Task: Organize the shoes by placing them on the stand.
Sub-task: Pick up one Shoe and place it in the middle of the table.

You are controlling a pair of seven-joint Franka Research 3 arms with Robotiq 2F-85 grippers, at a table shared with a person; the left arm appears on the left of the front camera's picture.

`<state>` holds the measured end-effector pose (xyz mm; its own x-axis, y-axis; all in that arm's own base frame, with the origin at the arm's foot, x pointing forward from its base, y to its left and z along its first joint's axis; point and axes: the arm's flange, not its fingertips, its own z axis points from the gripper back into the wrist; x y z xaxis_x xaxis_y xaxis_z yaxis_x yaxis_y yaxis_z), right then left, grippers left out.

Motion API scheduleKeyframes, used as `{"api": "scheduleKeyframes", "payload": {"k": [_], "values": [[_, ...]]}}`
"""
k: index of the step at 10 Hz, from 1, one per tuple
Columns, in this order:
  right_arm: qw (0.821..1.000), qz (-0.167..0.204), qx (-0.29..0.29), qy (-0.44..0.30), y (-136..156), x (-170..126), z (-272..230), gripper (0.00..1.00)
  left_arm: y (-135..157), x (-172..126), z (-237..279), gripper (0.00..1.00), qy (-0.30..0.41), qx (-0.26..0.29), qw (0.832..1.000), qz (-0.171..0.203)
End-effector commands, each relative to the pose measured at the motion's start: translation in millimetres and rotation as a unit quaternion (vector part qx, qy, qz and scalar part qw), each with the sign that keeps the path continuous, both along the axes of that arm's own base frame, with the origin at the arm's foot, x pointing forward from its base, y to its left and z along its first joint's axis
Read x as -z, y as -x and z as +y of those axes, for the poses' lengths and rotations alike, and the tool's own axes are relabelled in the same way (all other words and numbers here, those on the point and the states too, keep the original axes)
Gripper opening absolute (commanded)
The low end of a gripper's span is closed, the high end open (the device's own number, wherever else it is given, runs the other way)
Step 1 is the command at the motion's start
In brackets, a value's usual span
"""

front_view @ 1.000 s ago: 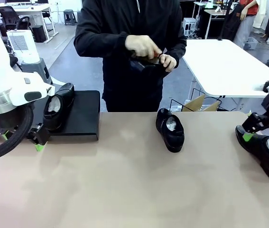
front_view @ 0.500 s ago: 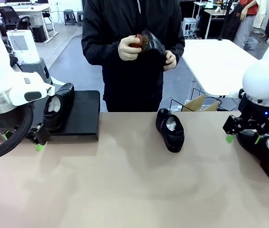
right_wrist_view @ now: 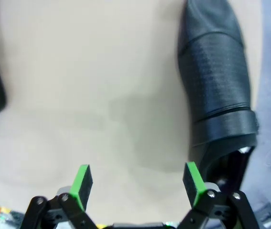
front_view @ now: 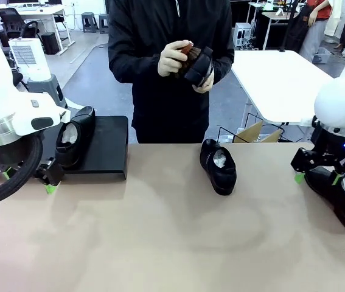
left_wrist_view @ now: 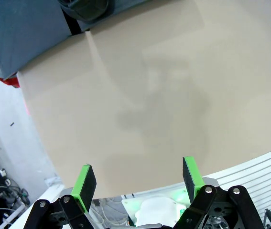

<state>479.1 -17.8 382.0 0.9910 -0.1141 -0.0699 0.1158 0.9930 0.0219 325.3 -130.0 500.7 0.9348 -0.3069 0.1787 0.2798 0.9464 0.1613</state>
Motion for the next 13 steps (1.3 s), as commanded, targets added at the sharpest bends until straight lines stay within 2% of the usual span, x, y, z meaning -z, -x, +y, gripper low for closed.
{"api": "scheduleKeyframes", "payload": {"k": [1, 3, 5, 8, 9, 10, 11, 13], "values": [[0.999, 0.003, 0.048, 0.011, -20.4, 0.8, -30.7, 1.00, -0.3, 0.9, -0.1, 0.94, 0.009, -0.005, 1.000, -0.003], [0.999, -0.002, 0.045, -0.007, -21.8, 3.5, -45.1, 1.00, -0.3, 0.9, -0.1, 0.94, 0.009, -0.005, 1.000, -0.003], [0.999, 0.022, 0.020, -0.027, -24.1, 24.1, -53.4, 1.00, -0.3, 0.9, -0.1, 0.94, 0.009, -0.005, 1.000, -0.003], [0.999, 0.028, 0.008, -0.042, -22.4, 36.9, -64.6, 1.00, -0.3, 0.9, -0.1, 0.94, 0.009, -0.005, 1.000, -0.003], [0.999, 0.023, 0.012, -0.046, -20.3, 33.2, -68.6, 1.00, -0.3, 0.9, -0.1, 0.94, 0.009, -0.005, 1.000, -0.003], [0.998, -0.004, 0.032, -0.046, -14.3, 15.0, -68.2, 1.00, -0.3, 0.9, -0.1, 0.94, 0.009, -0.005, 1.000, -0.003], [0.999, 0.031, 0.018, -0.031, -17.8, 39.7, -58.7, 1.00, -0.3, 0.9, -0.1, 0.94, 0.009, -0.005, 1.000, -0.003], [0.999, 0.031, 0.018, -0.031, -17.8, 39.7, -58.7, 1.00, -0.3, 0.9, -0.1, 0.94, 0.009, -0.005, 1.000, -0.003]]}}
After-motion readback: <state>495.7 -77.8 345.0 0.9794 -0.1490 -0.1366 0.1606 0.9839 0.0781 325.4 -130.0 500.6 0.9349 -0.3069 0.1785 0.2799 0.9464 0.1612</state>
